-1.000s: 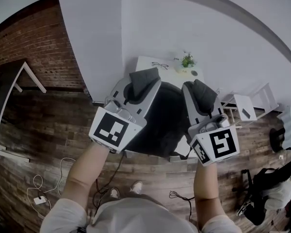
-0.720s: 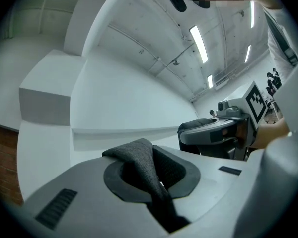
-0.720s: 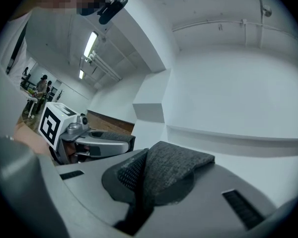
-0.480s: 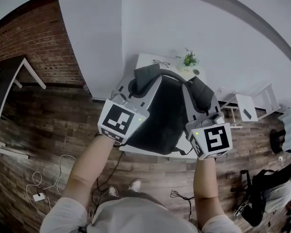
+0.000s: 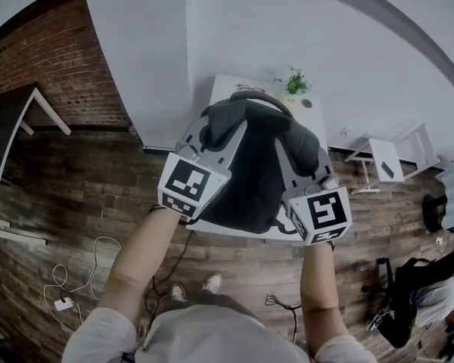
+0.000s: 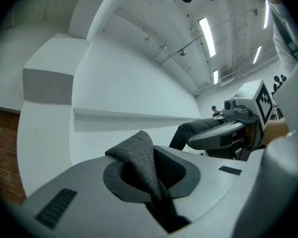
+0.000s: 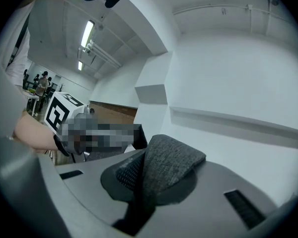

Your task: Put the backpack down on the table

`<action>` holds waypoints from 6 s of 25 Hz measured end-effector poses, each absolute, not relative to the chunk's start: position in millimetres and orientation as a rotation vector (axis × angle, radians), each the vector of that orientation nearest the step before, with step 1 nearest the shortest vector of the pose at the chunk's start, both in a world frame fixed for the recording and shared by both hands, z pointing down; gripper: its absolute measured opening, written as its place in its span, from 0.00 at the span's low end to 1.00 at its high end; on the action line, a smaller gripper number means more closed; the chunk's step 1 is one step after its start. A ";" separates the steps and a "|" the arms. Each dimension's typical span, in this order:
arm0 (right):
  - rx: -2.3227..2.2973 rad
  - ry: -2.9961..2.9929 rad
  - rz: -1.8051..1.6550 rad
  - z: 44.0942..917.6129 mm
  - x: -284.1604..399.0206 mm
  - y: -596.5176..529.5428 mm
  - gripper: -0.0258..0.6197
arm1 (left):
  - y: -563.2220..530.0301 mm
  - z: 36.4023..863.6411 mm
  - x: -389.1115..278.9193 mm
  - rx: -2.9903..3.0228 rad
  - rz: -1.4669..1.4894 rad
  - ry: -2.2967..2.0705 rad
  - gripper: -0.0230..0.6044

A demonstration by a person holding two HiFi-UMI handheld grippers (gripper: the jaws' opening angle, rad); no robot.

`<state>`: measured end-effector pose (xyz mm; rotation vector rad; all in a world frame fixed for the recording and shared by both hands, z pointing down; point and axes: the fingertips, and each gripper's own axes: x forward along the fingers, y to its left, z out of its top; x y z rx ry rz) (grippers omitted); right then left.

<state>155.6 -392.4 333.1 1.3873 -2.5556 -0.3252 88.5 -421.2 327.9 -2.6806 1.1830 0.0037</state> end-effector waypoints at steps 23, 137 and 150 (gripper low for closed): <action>1.379 -2.429 -0.097 416.1 165.3 -429.7 0.12 | -458.2 406.7 90.3 -2.828 -0.146 1.300 0.14; 1.913 -2.400 -0.287 274.9 134.3 -111.5 0.11 | -124.6 228.0 -90.0 -2.716 0.381 1.160 0.06; 1.919 -2.432 -0.233 270.8 154.2 -108.9 0.11 | -140.0 254.5 -118.3 -2.698 0.303 1.386 0.06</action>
